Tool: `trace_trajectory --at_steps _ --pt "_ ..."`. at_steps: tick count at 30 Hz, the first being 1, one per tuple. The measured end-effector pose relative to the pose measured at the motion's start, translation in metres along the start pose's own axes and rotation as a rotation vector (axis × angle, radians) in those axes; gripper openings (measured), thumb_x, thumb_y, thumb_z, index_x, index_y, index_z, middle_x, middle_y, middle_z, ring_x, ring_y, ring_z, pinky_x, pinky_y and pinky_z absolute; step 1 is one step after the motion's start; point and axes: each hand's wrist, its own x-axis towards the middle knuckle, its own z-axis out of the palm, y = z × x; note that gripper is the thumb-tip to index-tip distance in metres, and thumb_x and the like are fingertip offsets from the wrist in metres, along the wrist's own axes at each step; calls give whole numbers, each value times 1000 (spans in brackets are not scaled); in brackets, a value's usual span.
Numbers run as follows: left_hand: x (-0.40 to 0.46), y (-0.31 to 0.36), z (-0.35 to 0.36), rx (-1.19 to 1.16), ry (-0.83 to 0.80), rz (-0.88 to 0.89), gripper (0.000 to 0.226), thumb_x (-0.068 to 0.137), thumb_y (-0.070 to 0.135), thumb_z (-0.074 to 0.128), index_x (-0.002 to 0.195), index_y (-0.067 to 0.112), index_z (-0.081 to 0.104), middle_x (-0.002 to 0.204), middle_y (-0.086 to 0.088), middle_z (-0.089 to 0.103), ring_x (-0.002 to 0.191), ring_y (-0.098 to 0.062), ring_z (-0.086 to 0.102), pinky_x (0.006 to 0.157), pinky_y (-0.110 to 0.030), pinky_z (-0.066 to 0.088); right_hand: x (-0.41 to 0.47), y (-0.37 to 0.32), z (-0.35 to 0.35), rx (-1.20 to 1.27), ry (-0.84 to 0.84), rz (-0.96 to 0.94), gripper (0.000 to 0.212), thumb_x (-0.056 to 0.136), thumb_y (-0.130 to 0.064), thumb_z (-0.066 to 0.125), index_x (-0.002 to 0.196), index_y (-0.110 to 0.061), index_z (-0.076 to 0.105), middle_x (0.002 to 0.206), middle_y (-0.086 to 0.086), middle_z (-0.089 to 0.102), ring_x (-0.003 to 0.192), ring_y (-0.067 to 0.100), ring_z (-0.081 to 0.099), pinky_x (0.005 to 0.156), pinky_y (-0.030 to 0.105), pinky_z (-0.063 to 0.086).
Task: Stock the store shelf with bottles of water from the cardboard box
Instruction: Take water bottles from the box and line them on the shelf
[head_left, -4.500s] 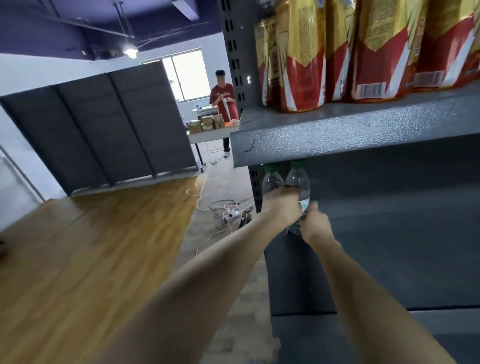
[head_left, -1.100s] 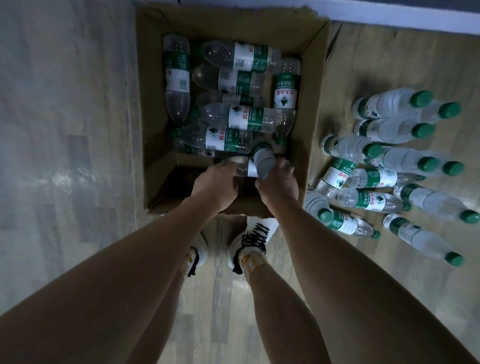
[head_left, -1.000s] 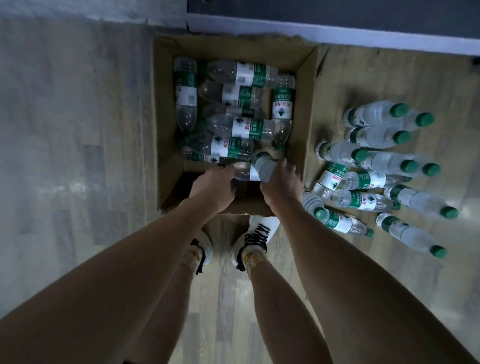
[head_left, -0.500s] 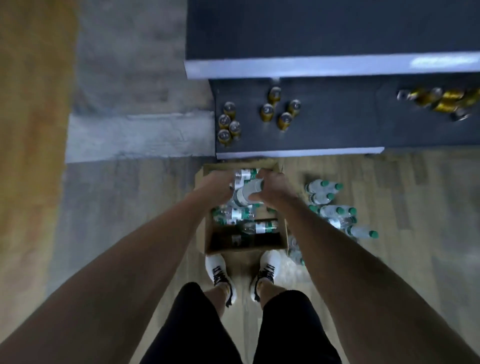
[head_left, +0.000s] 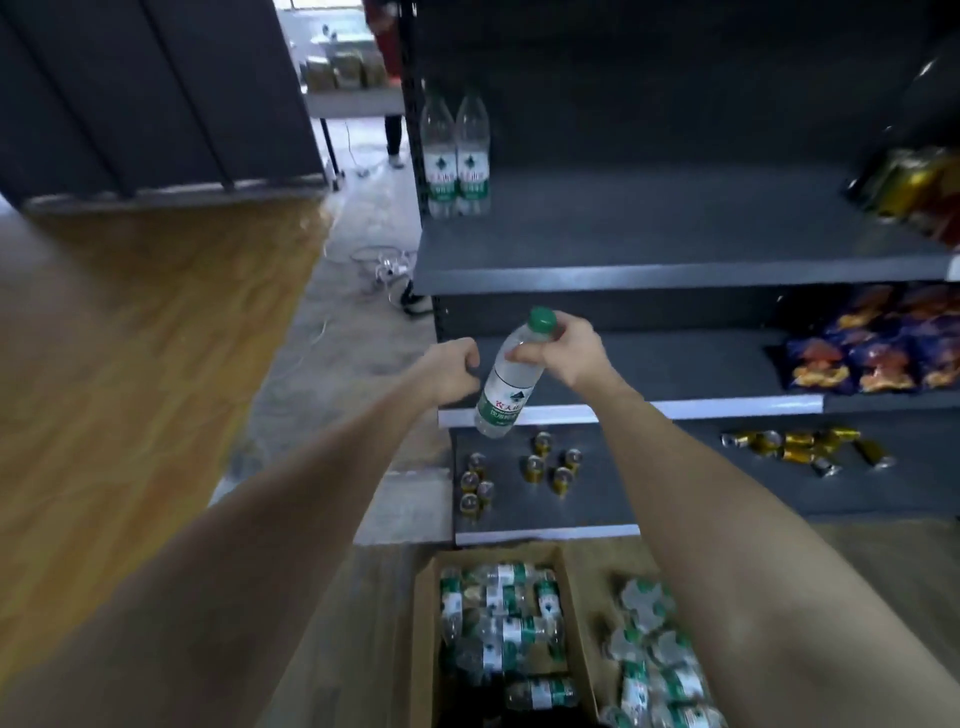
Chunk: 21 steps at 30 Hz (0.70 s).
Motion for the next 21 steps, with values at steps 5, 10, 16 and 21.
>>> trace_trajectory --at_steps 5,10,16,21 --pt "-3 27 -71 -91 90 70 24 82 15 71 101 14 57 99 -8 66 90 -26 61 80 -33 47 -10 -81 -24 75 45 -220 31 67 -25 85 92 -19 69 87 -6 71 77 8 62 75 26 52" --pt "-8 43 -112 -165 127 137 19 86 14 68 102 11 58 102 -12 66 86 -27 59 76 -31 48 -16 -127 -35 210 150 -299 20 72 -29 80 87 -22 69 88 -9 72 84 9 64 81 28 50" --pt "-12 44 -136 -178 113 188 13 87 14 67 95 15 58 84 -4 63 71 -20 55 59 -26 39 -21 -164 -40 429 293 -179 11 82 -29 67 76 -22 62 74 -4 62 71 15 57 74 30 47" --pt "-10 46 -145 -214 39 180 7 88 12 65 91 15 58 70 -3 60 64 -20 58 52 -25 44 -17 -176 -46 429 281 -151 14 77 -34 69 75 -21 63 80 1 68 77 21 63 85 39 54"
